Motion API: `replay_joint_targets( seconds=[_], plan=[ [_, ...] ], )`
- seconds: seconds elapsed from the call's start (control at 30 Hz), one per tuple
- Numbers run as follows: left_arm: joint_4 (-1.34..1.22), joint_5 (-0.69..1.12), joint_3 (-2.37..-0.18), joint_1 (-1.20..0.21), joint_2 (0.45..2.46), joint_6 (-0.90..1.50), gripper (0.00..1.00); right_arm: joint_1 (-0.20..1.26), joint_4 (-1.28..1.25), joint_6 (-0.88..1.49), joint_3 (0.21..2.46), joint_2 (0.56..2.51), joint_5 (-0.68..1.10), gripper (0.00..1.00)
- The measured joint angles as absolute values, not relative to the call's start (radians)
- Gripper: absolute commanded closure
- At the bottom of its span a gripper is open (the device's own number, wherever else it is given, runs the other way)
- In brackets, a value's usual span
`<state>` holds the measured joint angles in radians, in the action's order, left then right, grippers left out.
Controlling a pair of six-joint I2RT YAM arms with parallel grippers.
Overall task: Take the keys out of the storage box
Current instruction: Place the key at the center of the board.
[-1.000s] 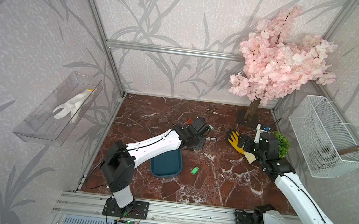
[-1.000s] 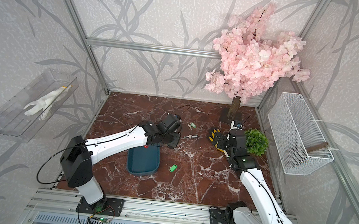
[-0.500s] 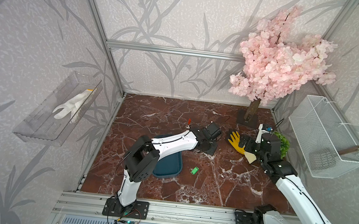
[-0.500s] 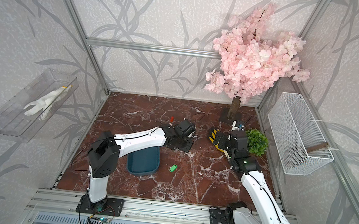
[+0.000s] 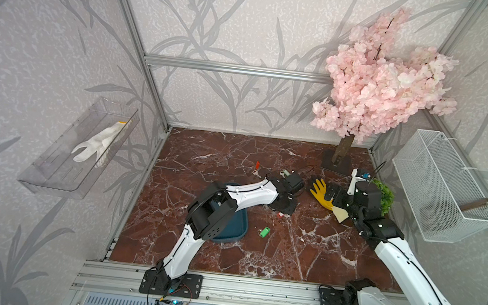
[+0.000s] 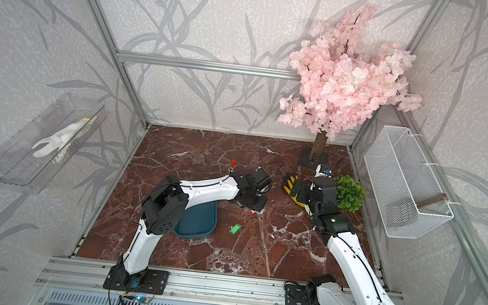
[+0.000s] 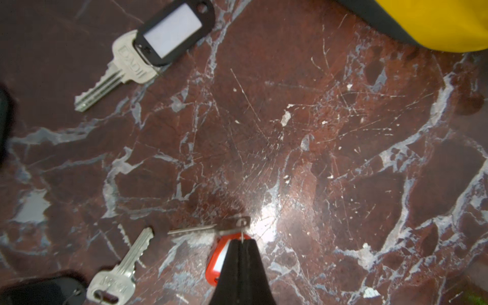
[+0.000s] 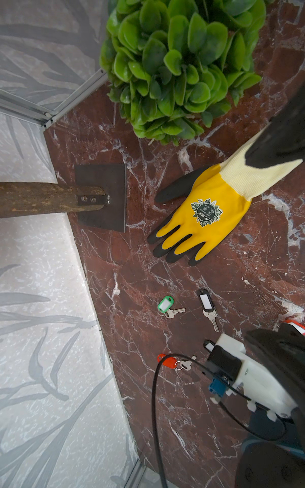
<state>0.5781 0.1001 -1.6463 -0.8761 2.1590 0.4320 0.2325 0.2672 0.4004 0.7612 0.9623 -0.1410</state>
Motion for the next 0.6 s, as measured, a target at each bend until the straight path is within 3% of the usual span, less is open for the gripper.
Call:
replay_joint_targets(
  seconds=[0.13,0.33,0.6],
  plan=[
    [0.576,0.113,-1.680,-0.876,2.182,0.437,0.96,0.233,0.267,0.400,0.761,0.968,-0.141,0.01],
    [0.567,0.125,-1.693,-0.876,2.183,0.443,0.63,0.233,0.268,0.400,0.761,0.970,-0.141,0.01],
    [0.545,0.091,-1.587,-0.856,2.027,0.454,0.38,0.233,0.274,0.393,0.763,0.974,-0.130,0.01]
  ],
)
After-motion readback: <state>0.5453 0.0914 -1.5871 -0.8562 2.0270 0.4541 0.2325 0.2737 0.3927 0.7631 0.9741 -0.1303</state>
